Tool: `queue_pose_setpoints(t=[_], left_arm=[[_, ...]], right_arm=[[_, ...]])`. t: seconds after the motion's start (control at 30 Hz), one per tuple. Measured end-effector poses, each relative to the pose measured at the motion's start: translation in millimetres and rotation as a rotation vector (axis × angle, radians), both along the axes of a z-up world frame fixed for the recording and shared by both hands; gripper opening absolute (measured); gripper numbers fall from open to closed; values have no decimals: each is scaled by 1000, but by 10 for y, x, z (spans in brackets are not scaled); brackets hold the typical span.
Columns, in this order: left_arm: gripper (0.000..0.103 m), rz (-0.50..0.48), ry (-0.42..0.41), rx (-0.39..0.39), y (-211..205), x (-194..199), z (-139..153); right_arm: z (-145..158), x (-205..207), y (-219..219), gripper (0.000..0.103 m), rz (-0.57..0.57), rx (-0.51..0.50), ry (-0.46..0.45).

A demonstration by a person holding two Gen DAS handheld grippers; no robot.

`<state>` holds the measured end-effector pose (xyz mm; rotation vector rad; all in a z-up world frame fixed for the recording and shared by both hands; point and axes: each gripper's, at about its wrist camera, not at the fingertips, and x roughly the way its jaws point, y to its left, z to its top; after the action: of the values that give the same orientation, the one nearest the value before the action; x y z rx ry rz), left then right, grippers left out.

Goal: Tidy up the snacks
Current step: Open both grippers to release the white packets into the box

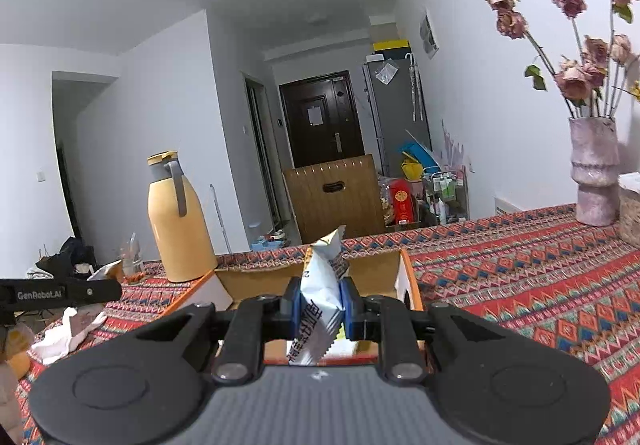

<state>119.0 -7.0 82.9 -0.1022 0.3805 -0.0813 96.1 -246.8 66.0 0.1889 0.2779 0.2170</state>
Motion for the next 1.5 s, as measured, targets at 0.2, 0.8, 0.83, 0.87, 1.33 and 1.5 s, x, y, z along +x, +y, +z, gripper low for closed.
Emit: queue_pose_setpoints(t=[0.2, 0.8, 0.83, 0.87, 1.33, 1.5], left_arm=[[32, 3, 6, -8, -36, 363, 29], [33, 22, 92, -48, 51, 846, -334], [33, 26, 97, -45, 50, 851, -346], [33, 28, 100, -44, 47, 852, -355], [103, 91, 46, -49, 93, 744, -311], [103, 105, 46, -68, 140, 726, -293]], right_arm=[[71, 416, 93, 19, 10, -14, 2], [-308, 998, 262, 19, 25, -22, 94], [-320, 998, 272, 19, 27, -23, 99], [-327, 999, 281, 19, 28, -25, 102], [-353, 1011, 219, 63, -8, -7, 111], [-334, 950, 188, 103, -23, 2, 90]])
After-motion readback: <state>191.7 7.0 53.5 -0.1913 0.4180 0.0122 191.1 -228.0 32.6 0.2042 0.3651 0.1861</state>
